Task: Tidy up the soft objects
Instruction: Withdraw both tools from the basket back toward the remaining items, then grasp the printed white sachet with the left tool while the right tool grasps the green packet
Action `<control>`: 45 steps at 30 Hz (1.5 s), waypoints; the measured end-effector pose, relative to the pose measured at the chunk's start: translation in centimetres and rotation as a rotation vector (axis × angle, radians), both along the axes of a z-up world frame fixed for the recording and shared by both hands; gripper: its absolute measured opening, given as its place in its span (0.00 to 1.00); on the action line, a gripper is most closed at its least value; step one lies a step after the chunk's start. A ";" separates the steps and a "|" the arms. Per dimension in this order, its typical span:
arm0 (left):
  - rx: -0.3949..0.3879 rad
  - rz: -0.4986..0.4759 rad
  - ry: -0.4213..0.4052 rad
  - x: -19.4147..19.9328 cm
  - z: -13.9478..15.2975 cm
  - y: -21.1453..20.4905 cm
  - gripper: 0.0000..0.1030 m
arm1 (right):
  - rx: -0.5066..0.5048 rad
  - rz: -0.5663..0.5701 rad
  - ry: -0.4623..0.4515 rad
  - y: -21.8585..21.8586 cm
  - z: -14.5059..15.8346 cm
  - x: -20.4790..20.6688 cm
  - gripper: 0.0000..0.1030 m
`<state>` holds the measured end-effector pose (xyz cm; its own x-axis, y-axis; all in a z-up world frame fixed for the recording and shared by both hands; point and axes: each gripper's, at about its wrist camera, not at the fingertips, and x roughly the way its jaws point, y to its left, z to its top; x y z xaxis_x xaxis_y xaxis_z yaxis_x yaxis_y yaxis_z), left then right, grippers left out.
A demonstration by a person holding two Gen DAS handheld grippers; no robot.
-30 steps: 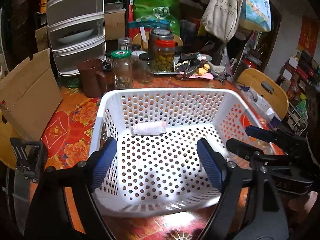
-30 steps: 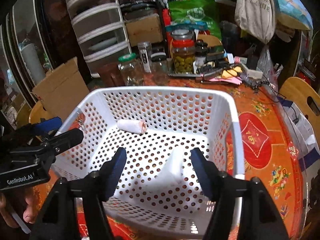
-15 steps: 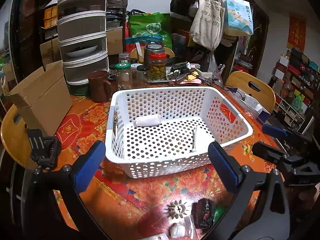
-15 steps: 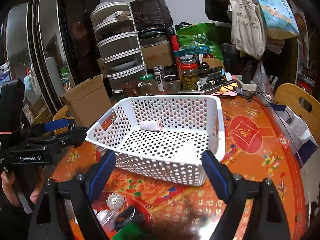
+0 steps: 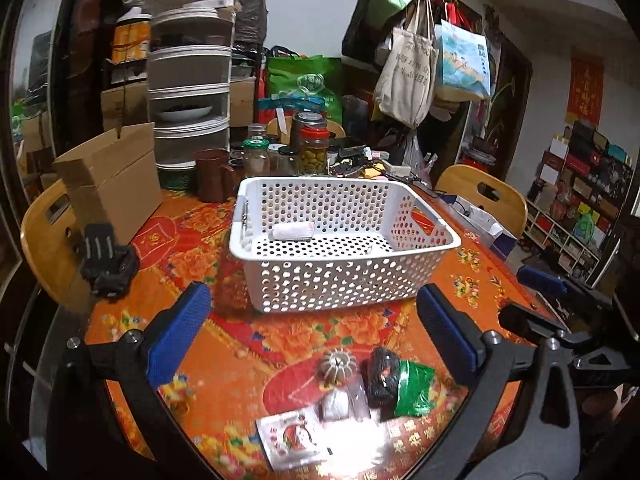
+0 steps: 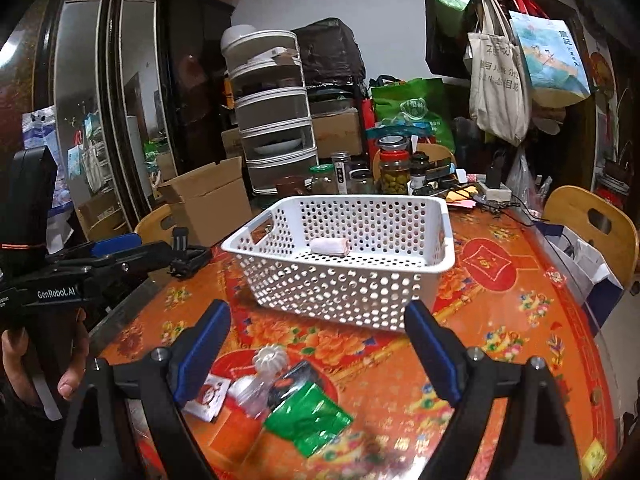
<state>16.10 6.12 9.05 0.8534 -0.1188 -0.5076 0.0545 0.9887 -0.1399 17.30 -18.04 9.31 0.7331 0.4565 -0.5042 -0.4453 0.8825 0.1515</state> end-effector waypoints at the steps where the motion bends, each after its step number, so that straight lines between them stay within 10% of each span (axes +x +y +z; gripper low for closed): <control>1: -0.002 0.007 -0.010 -0.9 0.0 0.1 0.99 | 0.005 0.002 0.002 -0.1 -0.1 -0.4 0.86; 19: -0.049 0.024 0.089 -5.5 -6.6 0.0 1.00 | 0.047 0.009 0.054 -1.2 -4.8 -5.4 0.86; 33: -0.033 0.058 0.335 -2.1 -17.5 0.5 1.00 | -0.013 0.040 0.268 1.1 -12.5 -0.1 0.86; 45: 0.040 0.070 0.360 -0.9 -19.5 -0.5 1.00 | -0.095 0.075 0.333 3.5 -14.6 1.2 0.86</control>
<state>15.21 5.64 -10.41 0.6244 -0.0405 -0.7801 -0.0589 0.9934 -0.0987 18.49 -14.50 -5.30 0.4875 0.4424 -0.7528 -0.4489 0.8665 0.2185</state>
